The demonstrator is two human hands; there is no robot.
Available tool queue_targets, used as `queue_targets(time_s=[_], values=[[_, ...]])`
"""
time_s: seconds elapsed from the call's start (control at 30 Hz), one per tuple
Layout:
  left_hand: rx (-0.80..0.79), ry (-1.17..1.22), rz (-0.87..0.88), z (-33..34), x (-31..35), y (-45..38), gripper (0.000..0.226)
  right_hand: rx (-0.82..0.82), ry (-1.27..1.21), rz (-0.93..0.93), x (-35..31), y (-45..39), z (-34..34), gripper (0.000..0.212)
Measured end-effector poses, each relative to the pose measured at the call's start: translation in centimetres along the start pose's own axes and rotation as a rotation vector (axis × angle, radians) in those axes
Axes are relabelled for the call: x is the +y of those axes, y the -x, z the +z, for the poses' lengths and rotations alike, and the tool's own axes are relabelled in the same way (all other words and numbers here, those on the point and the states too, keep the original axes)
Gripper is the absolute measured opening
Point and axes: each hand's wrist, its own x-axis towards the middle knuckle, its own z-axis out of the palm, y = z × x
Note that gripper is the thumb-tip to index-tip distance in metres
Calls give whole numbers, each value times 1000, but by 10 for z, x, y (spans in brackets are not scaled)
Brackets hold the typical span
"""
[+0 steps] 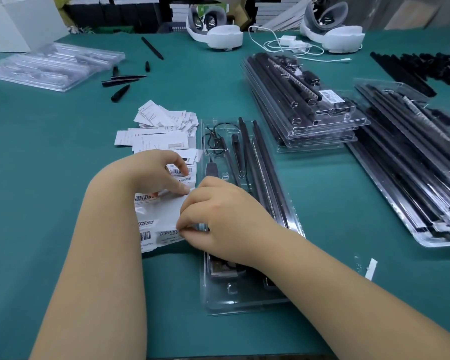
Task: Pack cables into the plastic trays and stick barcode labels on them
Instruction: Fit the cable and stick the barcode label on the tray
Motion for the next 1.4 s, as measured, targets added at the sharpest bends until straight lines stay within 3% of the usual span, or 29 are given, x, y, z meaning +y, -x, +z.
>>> queue_targets(time_s=[0.17,0.43,0.8,0.97,1.13,1.23,1.3,1.4], values=[[-8,2,-14,-1,3,2,31,-9,-228,112,-1,1,-6,5],[13,-93,-6,0,9,4,27,181,-590,443,5,0,-12,15],[26,-108,-34,1,7,2,27,234,-651,457,6,0,-12,23],[27,-144,-12,0,10,7,24,311,-870,536,17,-2,-18,21],[66,162,166,1,19,13,9,413,-1060,643,28,-2,-18,18],[2,323,254,-5,22,22,10,515,-1102,727,34,-3,-16,16],[-23,282,244,-7,23,27,5,541,-1090,748,35,-3,-15,14],[123,360,192,-6,25,27,9,525,-1032,731,33,-3,-14,15]])
